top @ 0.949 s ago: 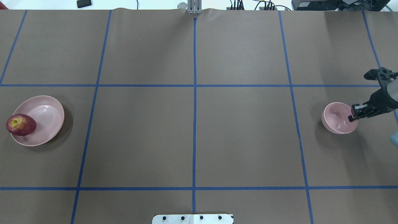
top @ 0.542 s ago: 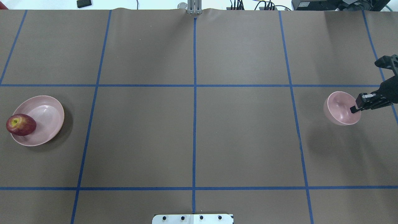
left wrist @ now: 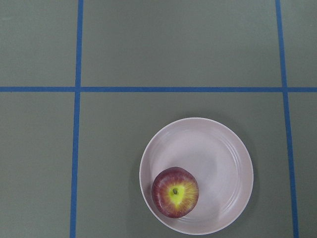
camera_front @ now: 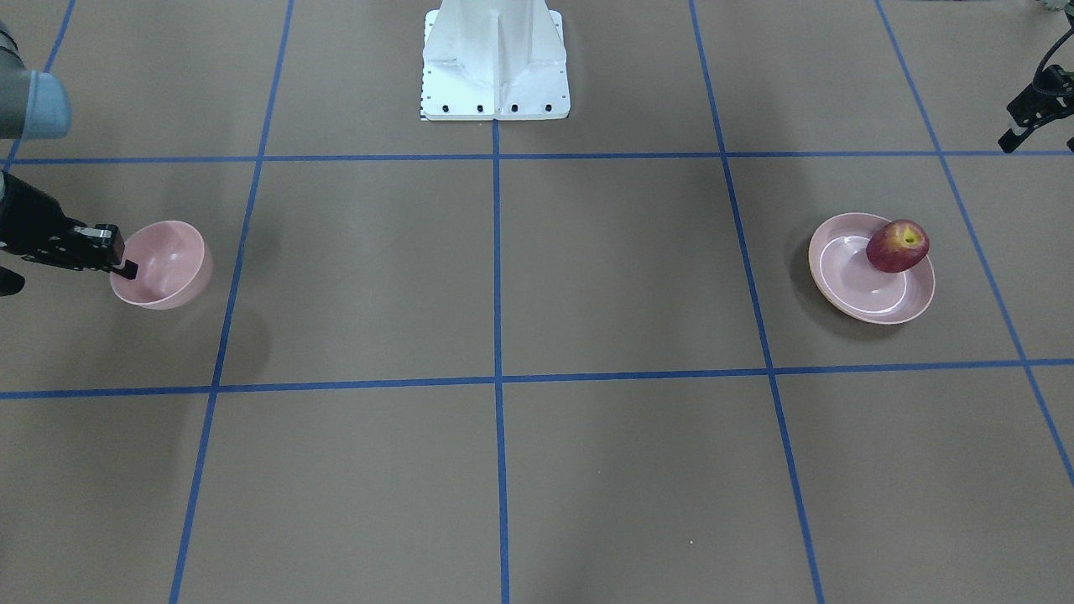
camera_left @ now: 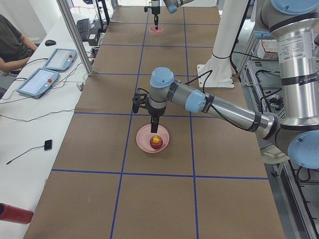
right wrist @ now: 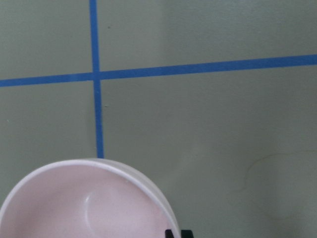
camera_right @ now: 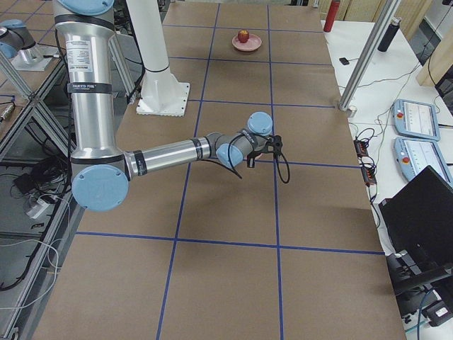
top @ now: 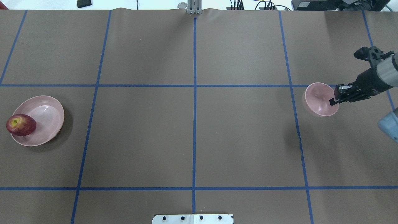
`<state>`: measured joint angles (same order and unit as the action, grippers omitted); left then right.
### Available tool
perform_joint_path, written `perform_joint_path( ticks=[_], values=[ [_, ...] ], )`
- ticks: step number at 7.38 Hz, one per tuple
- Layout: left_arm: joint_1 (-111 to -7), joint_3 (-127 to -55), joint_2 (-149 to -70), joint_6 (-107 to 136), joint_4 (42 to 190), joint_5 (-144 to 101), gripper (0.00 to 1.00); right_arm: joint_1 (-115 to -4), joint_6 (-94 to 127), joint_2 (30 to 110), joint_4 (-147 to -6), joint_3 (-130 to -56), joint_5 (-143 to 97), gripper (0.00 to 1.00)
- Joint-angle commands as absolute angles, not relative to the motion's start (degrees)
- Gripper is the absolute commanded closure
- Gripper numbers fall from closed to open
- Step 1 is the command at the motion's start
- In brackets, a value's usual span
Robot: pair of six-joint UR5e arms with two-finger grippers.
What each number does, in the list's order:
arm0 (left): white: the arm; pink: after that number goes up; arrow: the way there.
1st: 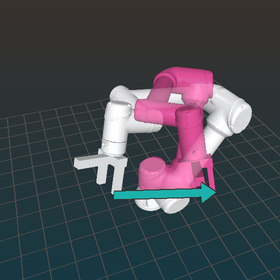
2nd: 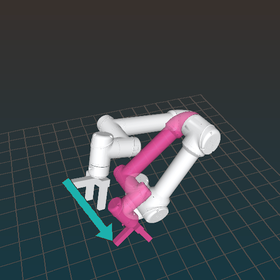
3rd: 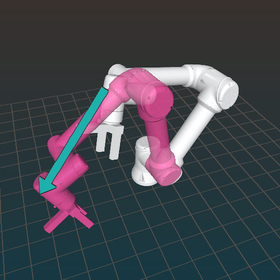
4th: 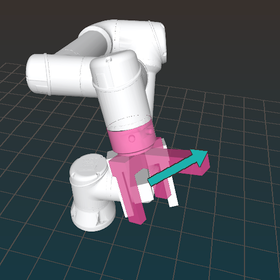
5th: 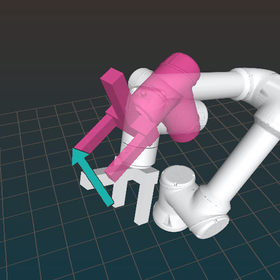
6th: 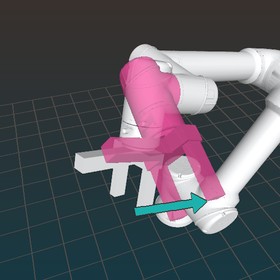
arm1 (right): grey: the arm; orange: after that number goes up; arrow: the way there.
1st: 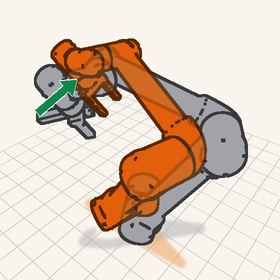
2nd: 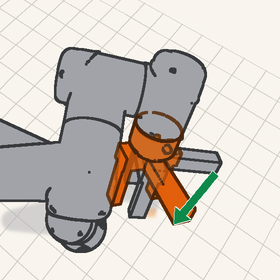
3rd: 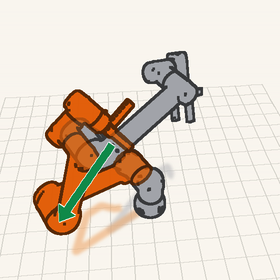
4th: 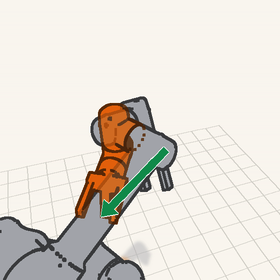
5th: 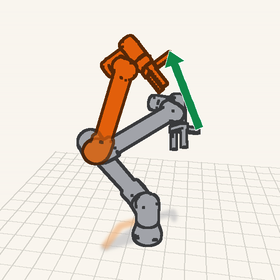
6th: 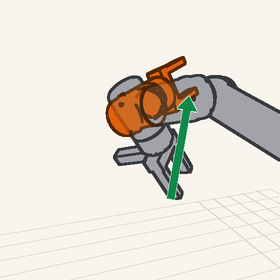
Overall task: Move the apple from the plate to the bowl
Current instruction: 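Drag the pink bowl with the right gripper toward the table center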
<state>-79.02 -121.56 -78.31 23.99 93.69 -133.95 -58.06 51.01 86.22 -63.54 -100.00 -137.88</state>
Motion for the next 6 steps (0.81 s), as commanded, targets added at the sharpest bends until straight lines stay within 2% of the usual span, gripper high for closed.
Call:
perform_joint_path(
  ticks=[1, 3, 4, 6],
  values=[
    [-79.0, -121.5, -78.3, 24.0, 93.7, -133.9, 0.02, -49.1, 59.7, 77.1, -68.0, -102.4, -131.0, 1.00],
    [-79.0, -121.3, -78.2, 24.0, 93.6, -133.9, 0.02, -42.1, 72.8, 60.6, -80.6, -99.5, -122.7, 1.00],
    [-79.0, -120.9, -78.1, 24.0, 93.7, -133.9, 0.02, -40.0, 78.3, 56.1, -81.1, -97.9, -120.9, 1.00],
    [-79.0, -120.9, -77.7, 24.0, 93.7, -133.9, 0.02, -36.7, 80.6, 54.6, -80.9, -96.7, -110.9, 1.00]
  ],
)
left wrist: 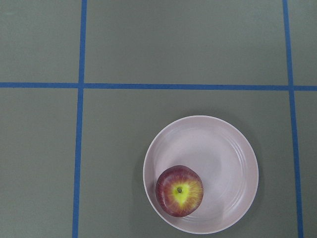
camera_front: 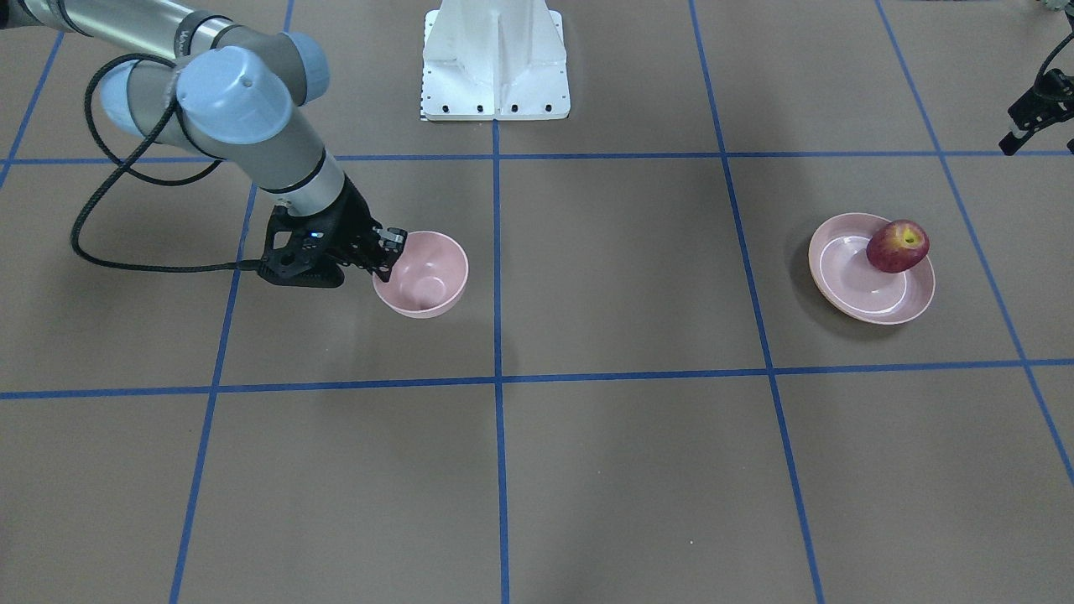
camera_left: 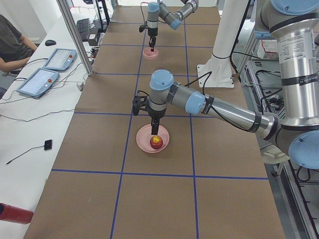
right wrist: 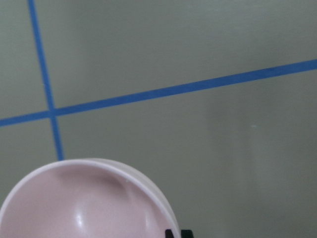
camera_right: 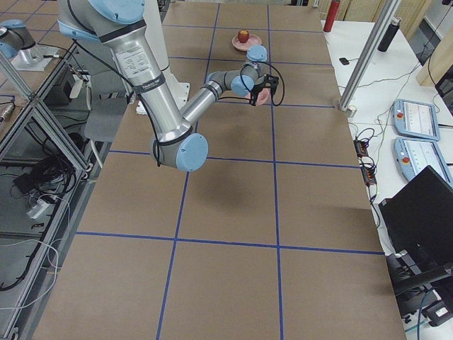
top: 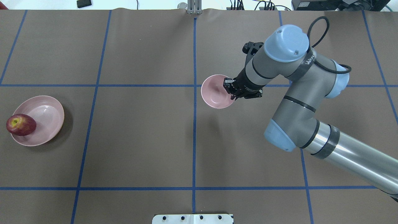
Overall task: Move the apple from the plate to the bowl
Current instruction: 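Drag the pink bowl with the right gripper toward the table center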
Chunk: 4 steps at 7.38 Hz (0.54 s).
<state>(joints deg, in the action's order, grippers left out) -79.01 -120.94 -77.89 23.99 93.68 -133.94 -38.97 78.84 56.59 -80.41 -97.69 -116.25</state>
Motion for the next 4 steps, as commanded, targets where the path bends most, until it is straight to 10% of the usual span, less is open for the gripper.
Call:
perform_joint_path(
  ticks=[1, 4],
  values=[
    [-79.0, -120.9, -77.7, 24.0, 93.7, -133.9, 0.02, -36.0, 78.5, 54.1, -80.9, -96.2, -110.6, 1.00],
    [-79.2, -121.5, -76.9, 24.0, 93.9, -133.9, 0.02, -35.4, 81.5, 48.0, -80.1, -86.6, -110.7, 1.00]
  ],
)
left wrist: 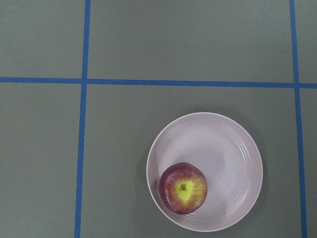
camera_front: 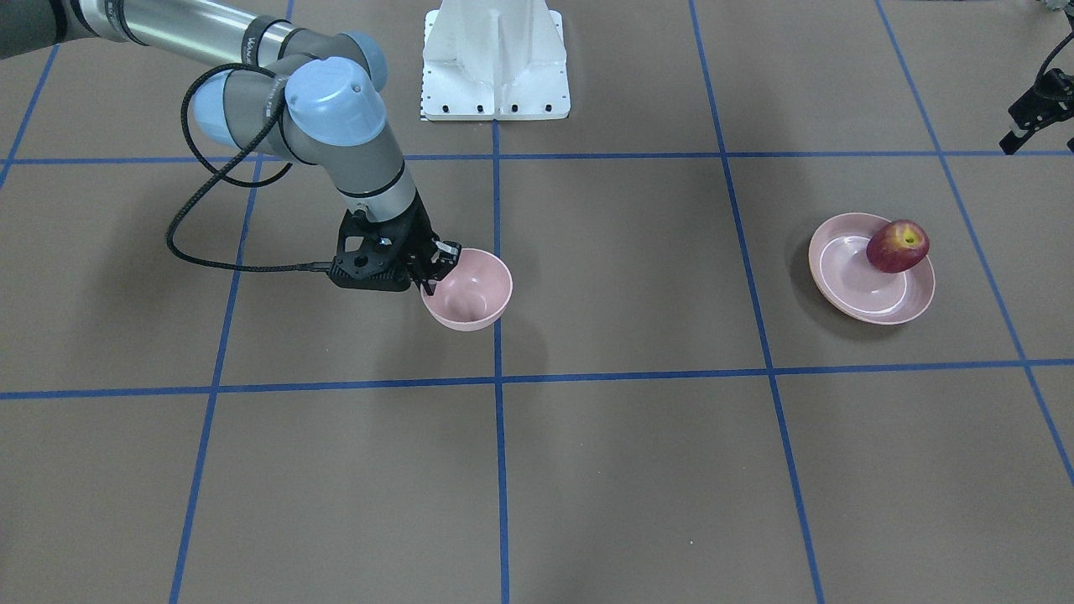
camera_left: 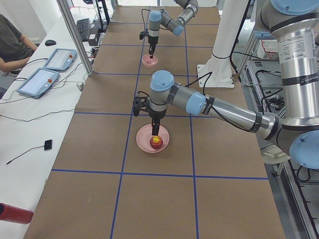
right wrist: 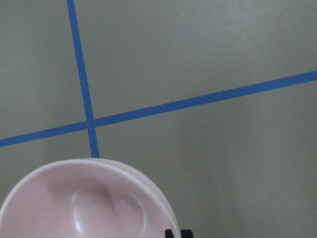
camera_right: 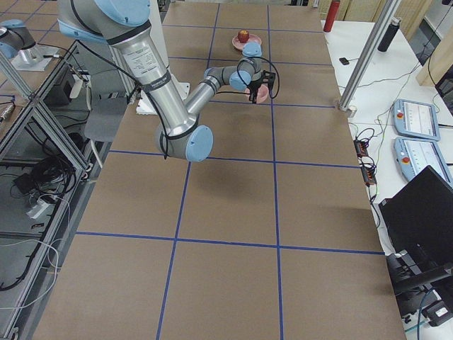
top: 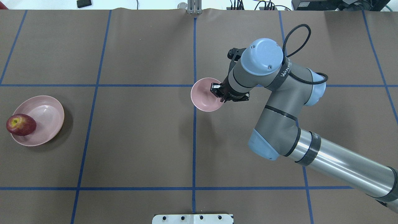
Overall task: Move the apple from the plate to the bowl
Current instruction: 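Drag the pink bowl with the right gripper toward the table center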
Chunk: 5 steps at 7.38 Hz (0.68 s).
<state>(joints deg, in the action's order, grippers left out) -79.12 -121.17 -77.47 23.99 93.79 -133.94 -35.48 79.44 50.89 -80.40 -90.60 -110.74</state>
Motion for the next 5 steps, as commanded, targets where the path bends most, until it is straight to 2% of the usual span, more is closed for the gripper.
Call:
perform_joint_path(
  ticks=[1, 3, 4, 5],
  values=[
    [-79.2, -121.6, -76.7, 24.0, 93.9, -134.0, 0.02, -35.5, 82.3, 45.4, -80.0, -84.1, -110.7, 1.00],
    [-79.1, -121.6, -76.7, 24.0, 93.9, -134.0, 0.02, -35.8, 84.5, 41.5, -71.4, -73.4, -110.7, 1.00],
    [-79.1, -121.6, -76.7, 24.0, 93.8, -134.0, 0.02, -35.9, 85.0, 41.7, -71.2, -73.2, -111.6, 1.00],
    [-79.1, -121.5, -76.7, 24.0, 93.8, -133.9, 0.02, -36.7, 85.0, 42.0, -71.3, -73.2, -114.6, 0.91]
  ],
)
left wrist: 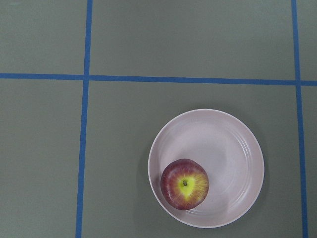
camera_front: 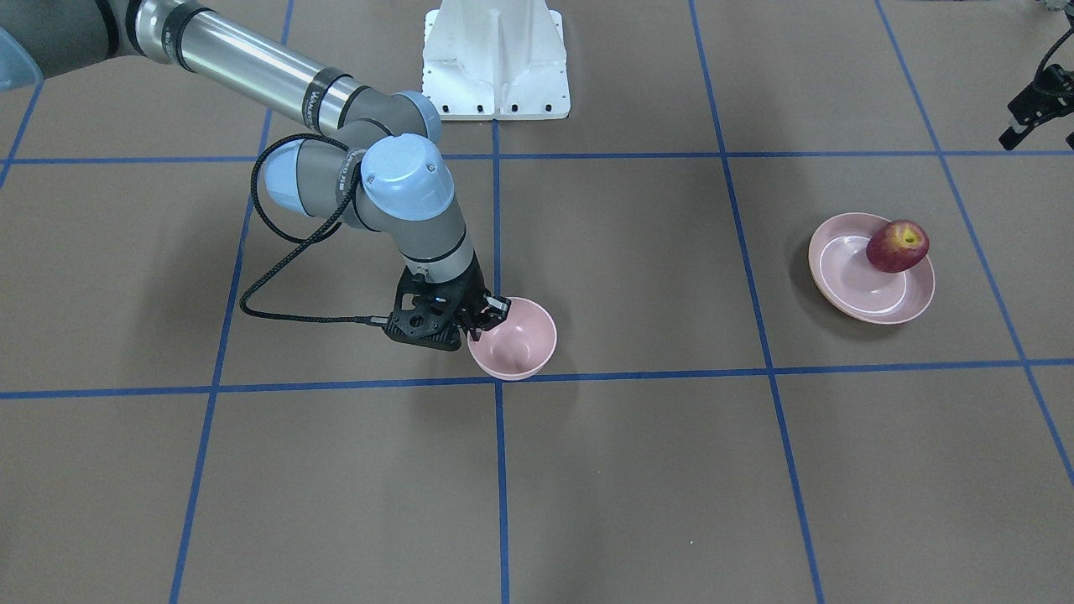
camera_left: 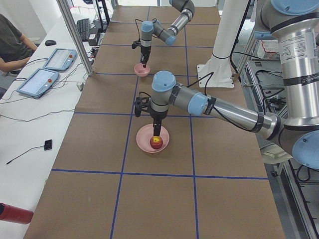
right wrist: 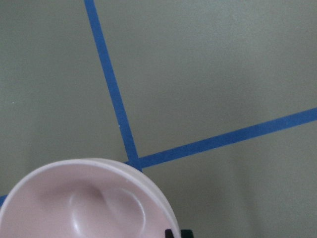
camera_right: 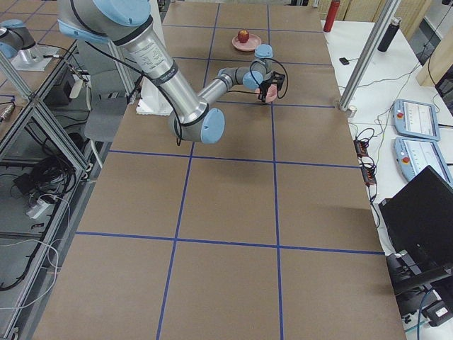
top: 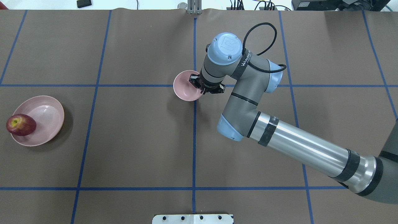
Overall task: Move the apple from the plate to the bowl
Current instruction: 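Release the bowl and raise the right gripper back toward its side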
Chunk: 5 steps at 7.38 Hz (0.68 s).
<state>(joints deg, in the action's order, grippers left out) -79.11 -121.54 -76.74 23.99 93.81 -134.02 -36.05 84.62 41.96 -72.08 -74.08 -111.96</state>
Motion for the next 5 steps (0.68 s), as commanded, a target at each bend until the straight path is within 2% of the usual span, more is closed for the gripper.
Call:
perform_joint_path(
  ticks=[1, 2, 4, 5],
  values=[
    [-79.1, -121.6, -76.7, 24.0, 93.8, -133.9, 0.02, -38.5, 85.1, 42.1, -71.5, -73.3, -118.1, 0.35],
    [-79.0, -121.7, -76.2, 24.4, 93.7, -134.0, 0.02, -38.5, 85.2, 42.7, -71.5, -73.5, -118.4, 0.00],
    [-78.9, -118.9, -76.5, 24.5, 94.6, -133.8, 0.02, -41.9, 84.6, 46.6, -71.9, -79.1, -124.3, 0.00],
    [-78.8, -118.0, -76.6, 24.6, 97.5, -133.5, 0.02, -47.0, 84.4, 52.9, -74.9, -87.9, -128.3, 0.00]
  ],
)
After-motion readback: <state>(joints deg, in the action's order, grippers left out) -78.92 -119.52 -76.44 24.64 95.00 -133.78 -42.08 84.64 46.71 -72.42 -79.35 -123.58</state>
